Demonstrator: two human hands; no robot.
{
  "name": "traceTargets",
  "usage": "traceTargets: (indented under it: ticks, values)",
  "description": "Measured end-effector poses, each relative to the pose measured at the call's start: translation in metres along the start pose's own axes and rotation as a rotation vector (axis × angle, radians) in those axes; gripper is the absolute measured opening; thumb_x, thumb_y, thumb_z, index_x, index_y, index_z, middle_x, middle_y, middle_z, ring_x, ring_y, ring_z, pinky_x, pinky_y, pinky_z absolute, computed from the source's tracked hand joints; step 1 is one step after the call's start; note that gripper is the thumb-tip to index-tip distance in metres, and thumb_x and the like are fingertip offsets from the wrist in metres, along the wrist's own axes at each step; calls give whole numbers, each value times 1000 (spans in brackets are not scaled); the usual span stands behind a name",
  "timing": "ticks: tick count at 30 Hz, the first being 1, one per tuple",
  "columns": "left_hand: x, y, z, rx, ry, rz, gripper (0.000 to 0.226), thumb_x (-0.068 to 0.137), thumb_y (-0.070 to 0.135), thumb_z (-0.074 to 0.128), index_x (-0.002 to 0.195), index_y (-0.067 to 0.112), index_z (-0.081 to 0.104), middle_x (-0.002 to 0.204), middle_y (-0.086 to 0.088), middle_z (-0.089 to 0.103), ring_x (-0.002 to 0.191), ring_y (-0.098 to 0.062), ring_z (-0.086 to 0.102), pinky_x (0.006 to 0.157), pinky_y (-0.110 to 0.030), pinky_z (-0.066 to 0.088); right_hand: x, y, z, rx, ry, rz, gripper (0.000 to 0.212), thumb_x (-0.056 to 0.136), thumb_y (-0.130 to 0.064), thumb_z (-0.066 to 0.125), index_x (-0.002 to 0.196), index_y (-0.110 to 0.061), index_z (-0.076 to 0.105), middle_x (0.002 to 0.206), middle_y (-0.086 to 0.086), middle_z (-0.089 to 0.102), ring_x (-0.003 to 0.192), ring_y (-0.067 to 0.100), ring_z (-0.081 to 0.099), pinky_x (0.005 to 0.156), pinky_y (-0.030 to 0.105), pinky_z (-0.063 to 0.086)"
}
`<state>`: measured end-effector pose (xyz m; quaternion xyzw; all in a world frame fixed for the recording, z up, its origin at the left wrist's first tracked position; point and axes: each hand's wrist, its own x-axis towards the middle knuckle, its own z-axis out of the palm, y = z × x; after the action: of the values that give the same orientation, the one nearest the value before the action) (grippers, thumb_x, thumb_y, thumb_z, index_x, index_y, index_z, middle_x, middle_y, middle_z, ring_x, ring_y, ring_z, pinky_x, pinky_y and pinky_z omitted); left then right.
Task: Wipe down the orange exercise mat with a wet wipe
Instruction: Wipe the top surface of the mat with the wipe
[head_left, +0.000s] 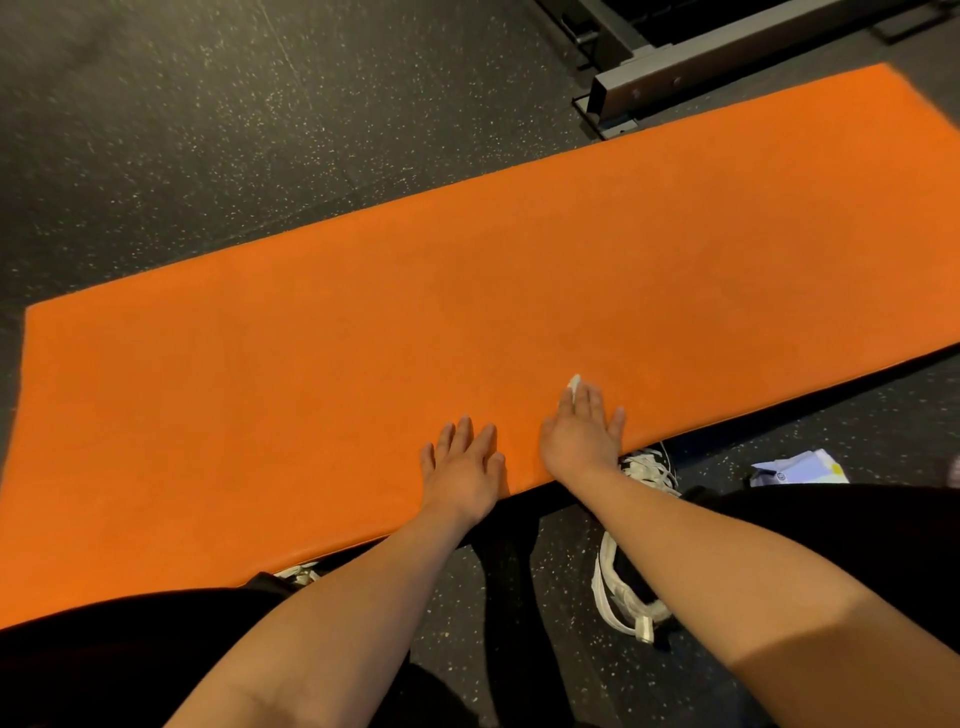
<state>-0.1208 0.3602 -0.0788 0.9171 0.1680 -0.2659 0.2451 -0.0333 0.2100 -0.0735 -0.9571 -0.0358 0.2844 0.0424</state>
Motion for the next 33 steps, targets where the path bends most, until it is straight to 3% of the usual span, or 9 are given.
traceTargets:
  ticks: [6, 13, 19, 21, 24, 26, 28, 31, 33]
  values:
    - [1, -1, 2, 20, 14, 12, 52, 107, 44, 24, 158, 39, 19, 169, 4, 1, 155, -19, -4, 124, -47, 0, -26, -35, 23, -48, -79, -387, 55, 109, -35, 22, 162, -21, 14, 170, -4, -1, 156, 16, -7, 125, 52, -5]
    - [3, -1, -3, 65, 43, 8, 50, 107, 44, 26, 157, 38, 24, 168, 5, 10, 153, -23, 6, 122, -48, 9, 2, -21, 0, -20, -74, -95, 61, 108, -39, 19, 162, -17, 2, 169, 0, -12, 155, 21, -14, 123, 56, -7]
    - [20, -3, -19, 31, 61, -34, 50, 108, 41, 25, 157, 35, 24, 167, 7, 14, 142, -28, 23, 108, -45, 23, -1, -54, 10, -44, -171, -431, 54, 110, -33, 16, 163, -25, 7, 169, -10, -7, 155, 14, -13, 124, 52, -8]
    - [26, -8, -22, 43, 53, -35, 48, 109, 39, 24, 157, 37, 23, 167, 8, 13, 138, -30, 25, 103, -45, 25, 18, -47, 4, -46, -139, -322, 56, 110, -34, 16, 163, -22, 1, 169, -7, -10, 155, 16, -16, 124, 52, -7]
    - [37, -10, -25, 59, 17, -40, 48, 109, 37, 24, 157, 38, 22, 167, 11, 10, 136, -30, 25, 100, -46, 23, 47, -32, -6, 26, -83, 0, 63, 109, -38, 20, 161, -12, -4, 167, 0, -23, 153, 21, -23, 123, 54, -7]
    - [43, -12, -29, 70, 36, -47, 47, 109, 36, 26, 156, 38, 25, 166, 11, 14, 136, -29, 25, 102, -47, 23, 55, -39, -5, 43, -83, 49, 64, 109, -40, 20, 161, -10, -3, 167, 2, -24, 153, 22, -24, 123, 53, -9]
    - [51, -17, -35, 57, 62, -79, 47, 108, 36, 28, 155, 37, 29, 164, 12, 18, 135, -30, 26, 103, -47, 24, 52, -58, -1, 68, -115, -74, 63, 110, -38, 21, 162, -10, -2, 168, 1, -20, 154, 20, -20, 124, 52, -8]
    - [53, -26, -32, 30, 89, -101, 47, 108, 39, 29, 155, 37, 30, 164, 13, 18, 136, -28, 25, 104, -45, 23, 44, -78, 11, 11, -193, -418, 59, 111, -36, 21, 163, -14, 3, 169, -3, -13, 155, 15, -13, 125, 49, -6]
    - [47, -27, -24, 5, 114, -95, 49, 107, 40, 29, 156, 38, 27, 166, 13, 15, 139, -28, 22, 108, -45, 20, 53, -75, 13, -47, -156, -457, 56, 111, -33, 19, 163, -17, 4, 170, -5, -9, 155, 13, -12, 125, 50, -6]
